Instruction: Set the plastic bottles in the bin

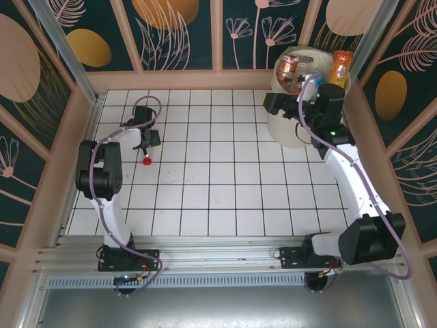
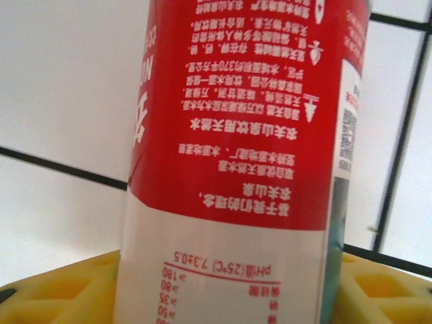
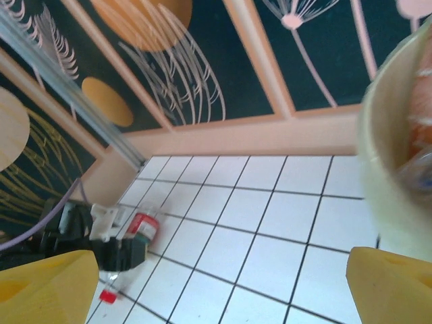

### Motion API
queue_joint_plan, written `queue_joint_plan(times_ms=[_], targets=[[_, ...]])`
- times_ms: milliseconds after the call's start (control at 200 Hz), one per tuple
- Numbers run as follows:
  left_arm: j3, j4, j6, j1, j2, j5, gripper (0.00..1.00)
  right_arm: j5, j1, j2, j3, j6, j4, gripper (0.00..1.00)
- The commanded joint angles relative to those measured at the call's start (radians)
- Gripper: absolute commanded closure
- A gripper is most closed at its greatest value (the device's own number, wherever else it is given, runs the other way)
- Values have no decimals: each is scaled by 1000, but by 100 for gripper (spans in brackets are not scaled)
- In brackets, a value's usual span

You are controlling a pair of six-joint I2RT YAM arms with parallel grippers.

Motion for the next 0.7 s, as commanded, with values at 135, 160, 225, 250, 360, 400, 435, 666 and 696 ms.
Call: queue_joint_plan(times_ms=[135,160,225,250,360,400,435,666,696], targets=[[-131,200,-43,-4,-177,439,38,-40,86,-13,-74,130,97,5],[-149,231,-57,-7,-194,486,38,-42,89,-11,-85,163,112,5],[-185,327,-99,-22,-232,597,38,-52,96,-3,-109,246,149,5],[-199,370,-120,-29,-243,647,38,-59,98,1,-118,276,166,5],[-227,512,-181,-84,-265,785,36,-94,120,29,-115,315,184,5],[-225,543,-194,-111,-292,804,36,-103,126,44,-100,314,172,5],[-222,571,-208,-133,-299,829,36,-114,129,57,-84,313,159,5],[-219,775,-346,-252,-304,911,36,-182,149,130,-14,301,116,3],[-216,791,-359,-267,-301,914,36,-185,152,137,-7,298,114,3]])
